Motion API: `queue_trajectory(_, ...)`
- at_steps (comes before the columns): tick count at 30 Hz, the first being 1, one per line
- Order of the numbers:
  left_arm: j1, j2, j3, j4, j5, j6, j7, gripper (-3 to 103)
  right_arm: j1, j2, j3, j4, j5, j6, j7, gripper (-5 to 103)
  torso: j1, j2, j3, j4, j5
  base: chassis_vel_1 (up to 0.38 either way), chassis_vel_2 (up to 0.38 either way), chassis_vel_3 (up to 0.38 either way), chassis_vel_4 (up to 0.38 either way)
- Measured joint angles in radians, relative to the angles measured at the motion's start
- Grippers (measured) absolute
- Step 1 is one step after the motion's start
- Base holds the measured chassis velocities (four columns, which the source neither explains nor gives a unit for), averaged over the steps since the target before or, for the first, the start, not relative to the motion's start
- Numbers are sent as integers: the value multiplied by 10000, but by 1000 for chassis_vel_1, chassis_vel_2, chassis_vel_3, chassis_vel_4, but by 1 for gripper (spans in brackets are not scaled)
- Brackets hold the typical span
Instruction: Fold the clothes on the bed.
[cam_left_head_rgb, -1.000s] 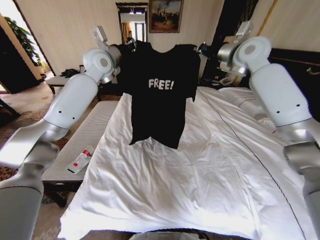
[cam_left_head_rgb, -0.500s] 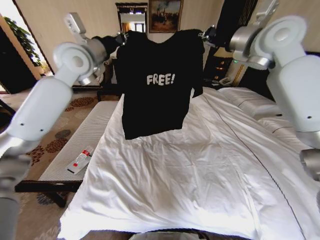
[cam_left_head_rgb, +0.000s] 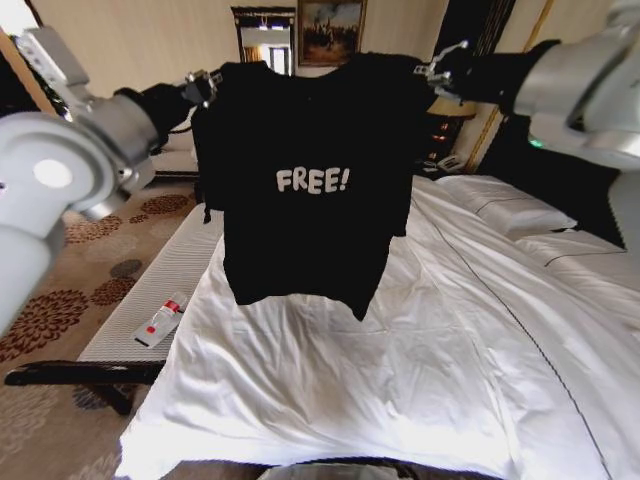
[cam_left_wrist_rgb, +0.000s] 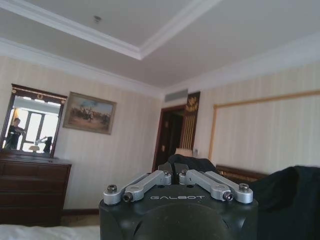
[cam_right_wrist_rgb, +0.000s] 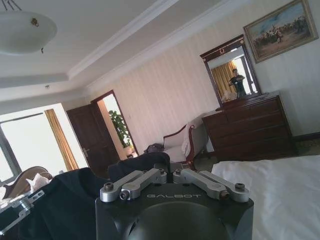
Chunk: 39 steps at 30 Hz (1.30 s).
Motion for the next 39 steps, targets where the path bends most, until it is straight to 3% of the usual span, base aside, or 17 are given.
queue_trajectory(3, 1044, 1257, -1060, -1233, -461, -107, -37, 2, -1616, -1518, 1407, 1325, 749, 116, -44, 1, -7, 4, -5, -17, 6, 0, 0, 0, 0)
queue_trajectory(5, 1323, 1542, -1510, -1395, -697, -115, -41, 2, -1712, -1683, 1483, 1494, 871, 134, -46, 1, -9, 4, -6, -17, 9, 0, 0, 0, 0)
queue_trajectory(8, 2340, 2414, -3147, -1839, -1698, -117, -35, 2, -1400, -1963, 1548, 1632, 1437, 152, -50, 1, -6, 3, -3, -1, 4, 0, 0, 0, 0)
queue_trajectory(9, 2340, 2414, -3147, -1839, -1698, -117, -35, 2, -1400, -1963, 1548, 1632, 1437, 152, -50, 1, -6, 3, -3, -1, 4, 0, 0, 0, 0)
queue_trajectory(10, 2748, 2675, -3705, -1951, -1933, -105, -34, 2, -1358, -2101, 1647, 1663, 1706, 141, -43, 1, -2, 2, 0, 1, 1, 0, 0, 0, 0)
queue_trajectory(12, 4394, 3311, -5683, -2200, -2568, -40, -46, 2, -1525, -2539, 2120, 1841, 2343, 30, 24, 1, 4, 0, 2, 0, 0, 0, 0, 0, 0)
queue_trajectory(13, 4394, 3311, -5683, -2200, -2568, -40, -46, 2, -1525, -2539, 2120, 1841, 2343, 30, 24, 1, 4, 0, 2, 0, 0, 0, 0, 0, 0)
queue_trajectory(15, 5545, 3639, -6891, -2221, -3048, 45, -163, 2, -1533, -2808, 2448, 1893, 2880, -15, 142, 1, 1, 1, 0, -2, 9, 0, 0, 0, 0)
queue_trajectory(20, 5752, 4205, -7138, -2053, -3778, 212, -357, 2, -1432, -3443, 3002, 1840, 3909, -306, 404, 1, -2, 1, -1, -8, 7, 0, 0, 0, 0)
queue_trajectory(24, 5543, 4140, -7115, -2022, -4042, 451, -686, 2, -1398, -3540, 3106, 1950, 4268, -416, 585, 1, 0, 1, 0, -5, 4, 0, 0, 0, 0)
queue_trajectory(28, 5507, 3766, -6664, -2068, -3732, 577, -882, 2, -1706, -3066, 2880, 2382, 3959, -387, 911, 1, -1, 1, 0, -5, 4, 0, 0, 0, 0)
queue_trajectory(31, 5664, 3229, -5665, -1936, -2625, 508, -808, 2, -2558, -1933, 2424, 2567, 2796, -245, 1440, 1, -1, 0, 1, -3, 3, 0, 0, 0, 0)
queue_trajectory(33, 5772, 3136, -5578, -1909, -2390, 492, -784, 2, -2706, -1793, 2386, 2549, 2648, -235, 1460, 1, -1, -1, 2, -4, 2, 0, 0, 0, 0)
queue_trajectory(35, 6705, 2598, -5379, -1819, -839, 390, -765, 2, -3780, -652, 2057, 2150, 1348, -293, 1474, 1, 2, -2, 3, -4, 5, 0, 0, 0, 0)
queue_trajectory(37, 7322, 2144, -5258, -1785, 23, 360, -929, 2, -4317, 69, 1684, 1713, 649, -431, 1391, 1, 2, -5, 5, -3, 7, 0, 0, 0, 0)
queue_trajectory(38, 7322, 2144, -5258, -1785, 23, 360, -929, 2, -4317, 69, 1684, 1713, 649, -431, 1391, 1, 2, -5, 5, -3, 7, 0, 0, 0, 0)
queue_trajectory(39, 7757, 1709, -4993, -1719, 762, 304, -1030, 2, -4607, 717, 1187, 1241, -57, -590, 1218, 1, 3, -4, 4, -1, 7, 0, 0, 0, 0)
